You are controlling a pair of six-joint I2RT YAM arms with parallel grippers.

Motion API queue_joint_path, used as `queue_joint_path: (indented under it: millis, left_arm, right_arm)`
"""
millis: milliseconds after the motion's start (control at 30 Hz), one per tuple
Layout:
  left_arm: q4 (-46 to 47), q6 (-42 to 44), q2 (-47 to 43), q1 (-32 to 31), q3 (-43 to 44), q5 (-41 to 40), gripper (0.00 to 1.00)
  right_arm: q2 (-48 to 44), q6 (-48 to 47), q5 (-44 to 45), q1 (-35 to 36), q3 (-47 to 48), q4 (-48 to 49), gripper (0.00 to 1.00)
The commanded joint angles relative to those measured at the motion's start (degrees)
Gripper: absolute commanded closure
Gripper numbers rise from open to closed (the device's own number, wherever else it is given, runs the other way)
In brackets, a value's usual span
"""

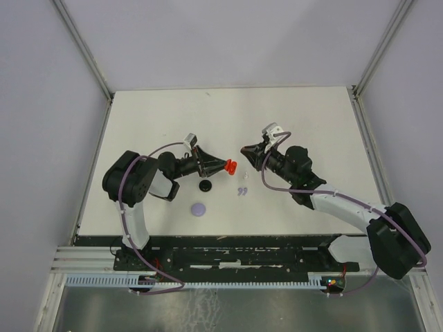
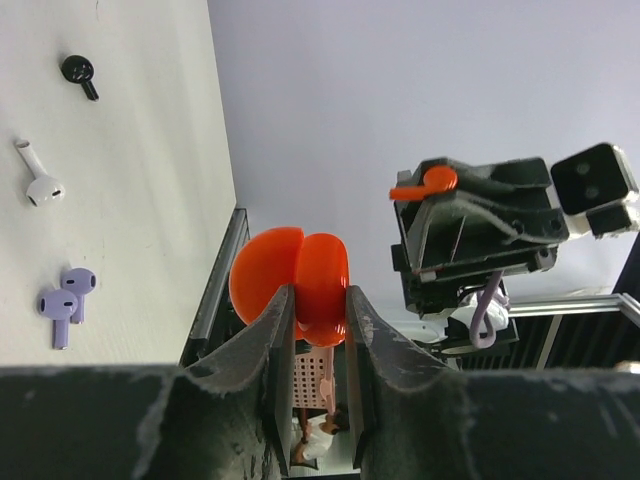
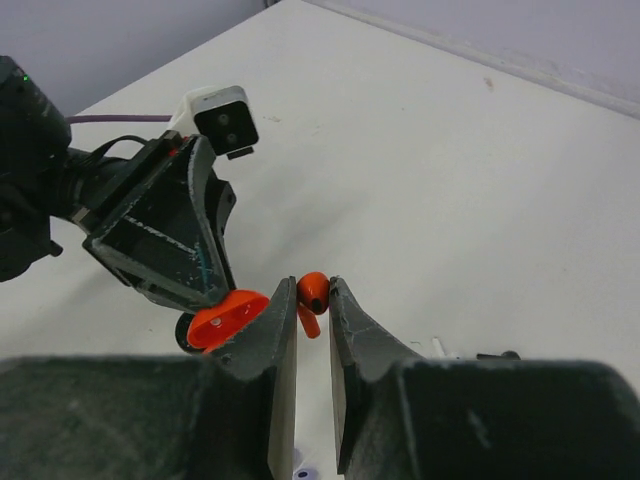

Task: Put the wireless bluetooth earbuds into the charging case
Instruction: Pick up the earbud from the charging case, then place the earbud in the charging case.

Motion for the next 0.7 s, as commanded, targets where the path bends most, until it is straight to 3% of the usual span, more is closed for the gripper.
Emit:
queue_joint_path:
  millis: [0, 200, 667]
  left_arm:
    - [6.5, -2.4, -0.2, -0.7, 1.3, -1.1, 0.97]
    - [7.0, -3.0, -0.4, -1.2, 1.4, -1.2, 0.97]
    - [10.4, -6.0, -0.9, -1.2, 2.1, -1.0, 0.97]
  right_arm:
    - [0.5, -4.7, -4.7, 1.6, -2.3, 12.8, 0.98]
    - [2.1, -5.3, -6.9, 2.5, -5.1, 19.8, 0.98]
    - [4.6, -4.5, -7.1, 3.6, -7.1, 22.7, 0.98]
